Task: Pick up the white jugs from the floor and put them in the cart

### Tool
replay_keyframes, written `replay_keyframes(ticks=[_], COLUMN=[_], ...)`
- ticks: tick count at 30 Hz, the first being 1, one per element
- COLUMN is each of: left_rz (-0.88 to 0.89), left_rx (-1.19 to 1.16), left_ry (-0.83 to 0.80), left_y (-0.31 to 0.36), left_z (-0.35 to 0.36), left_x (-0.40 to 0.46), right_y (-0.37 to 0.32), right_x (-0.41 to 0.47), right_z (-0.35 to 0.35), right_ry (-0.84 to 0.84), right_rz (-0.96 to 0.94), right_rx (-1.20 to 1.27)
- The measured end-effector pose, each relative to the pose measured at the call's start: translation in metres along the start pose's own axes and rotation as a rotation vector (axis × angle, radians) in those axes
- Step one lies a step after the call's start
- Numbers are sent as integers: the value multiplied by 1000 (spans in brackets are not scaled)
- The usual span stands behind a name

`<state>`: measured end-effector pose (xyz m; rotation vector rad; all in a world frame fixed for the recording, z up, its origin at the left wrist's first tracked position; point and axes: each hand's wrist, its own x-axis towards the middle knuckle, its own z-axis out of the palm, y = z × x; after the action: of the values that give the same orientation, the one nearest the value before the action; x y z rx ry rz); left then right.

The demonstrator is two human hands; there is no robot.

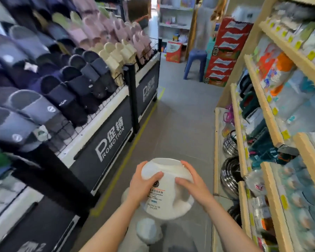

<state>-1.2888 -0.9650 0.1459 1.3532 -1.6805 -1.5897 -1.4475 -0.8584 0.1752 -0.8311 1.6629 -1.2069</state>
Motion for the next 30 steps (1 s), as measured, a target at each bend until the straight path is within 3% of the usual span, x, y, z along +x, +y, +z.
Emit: replay_keyframes(ticks=[3, 5, 7, 14, 21, 30], left_rz=[-15, -67, -83, -183, -203, -266], left_rx=[-17, -80, -59, -140, -236, -233], left_ry=[70, 260, 293, 678, 962, 1148], left_y=[-9, -32, -36, -92, -146, -216], left_z=[-21, -63, -77, -179, -252, -321], left_x=[-22, -69, -88, -230, -402, -616], right_y=[-1, -7, -3, -12, -3, 27], right_x=[-1, -15, -16, -79, -200, -390], right_z=[17, 65, 82, 226, 360, 490], right_ry=[-73, -268, -303, -747, -1017, -1205], right_rz=[-20, -28, -46, -128, -225, -274], right_rx=[-35, -106, -123, -211, -338, -375])
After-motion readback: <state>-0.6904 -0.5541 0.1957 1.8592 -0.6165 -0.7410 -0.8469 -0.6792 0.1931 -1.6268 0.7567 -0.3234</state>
